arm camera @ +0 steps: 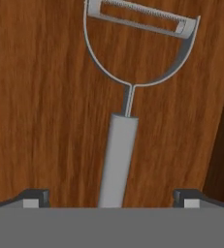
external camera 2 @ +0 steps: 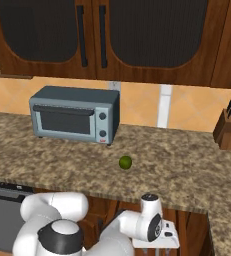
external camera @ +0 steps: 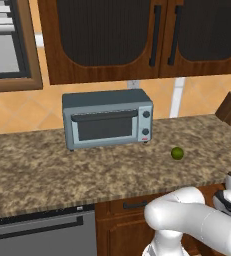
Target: Pick the peeler from the drawer and place it on the counter.
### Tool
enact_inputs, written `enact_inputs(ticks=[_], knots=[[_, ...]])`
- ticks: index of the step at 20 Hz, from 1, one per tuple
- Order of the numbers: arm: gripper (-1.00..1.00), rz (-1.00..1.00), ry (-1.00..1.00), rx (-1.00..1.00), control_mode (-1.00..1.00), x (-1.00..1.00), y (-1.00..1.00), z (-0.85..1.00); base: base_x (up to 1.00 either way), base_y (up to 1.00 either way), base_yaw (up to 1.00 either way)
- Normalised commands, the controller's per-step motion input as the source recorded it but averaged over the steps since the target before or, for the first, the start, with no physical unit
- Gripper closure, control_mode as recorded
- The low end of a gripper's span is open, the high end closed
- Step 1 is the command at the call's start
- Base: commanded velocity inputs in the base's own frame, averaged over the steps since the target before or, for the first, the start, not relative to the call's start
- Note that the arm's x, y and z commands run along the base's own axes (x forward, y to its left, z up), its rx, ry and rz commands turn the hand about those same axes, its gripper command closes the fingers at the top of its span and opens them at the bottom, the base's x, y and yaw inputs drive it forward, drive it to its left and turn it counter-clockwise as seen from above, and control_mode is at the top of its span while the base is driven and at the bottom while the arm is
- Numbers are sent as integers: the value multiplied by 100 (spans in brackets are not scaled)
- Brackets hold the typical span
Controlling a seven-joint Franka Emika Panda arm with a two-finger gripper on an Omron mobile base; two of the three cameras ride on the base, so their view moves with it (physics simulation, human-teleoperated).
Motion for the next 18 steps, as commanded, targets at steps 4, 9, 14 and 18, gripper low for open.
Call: enact_inputs(ticks=[4, 9, 14, 18], knots=[[-100, 0, 0, 0, -100, -35, -17, -26, 0, 0, 0], [-100, 0, 0, 0, -100, -34, -10, -26, 0, 0, 0], [-100, 0, -1, 0, -100, -23, -5, -42, 0, 0, 0], [-100, 0, -3, 0, -100, -21, 0, -37, 0, 0, 0]])
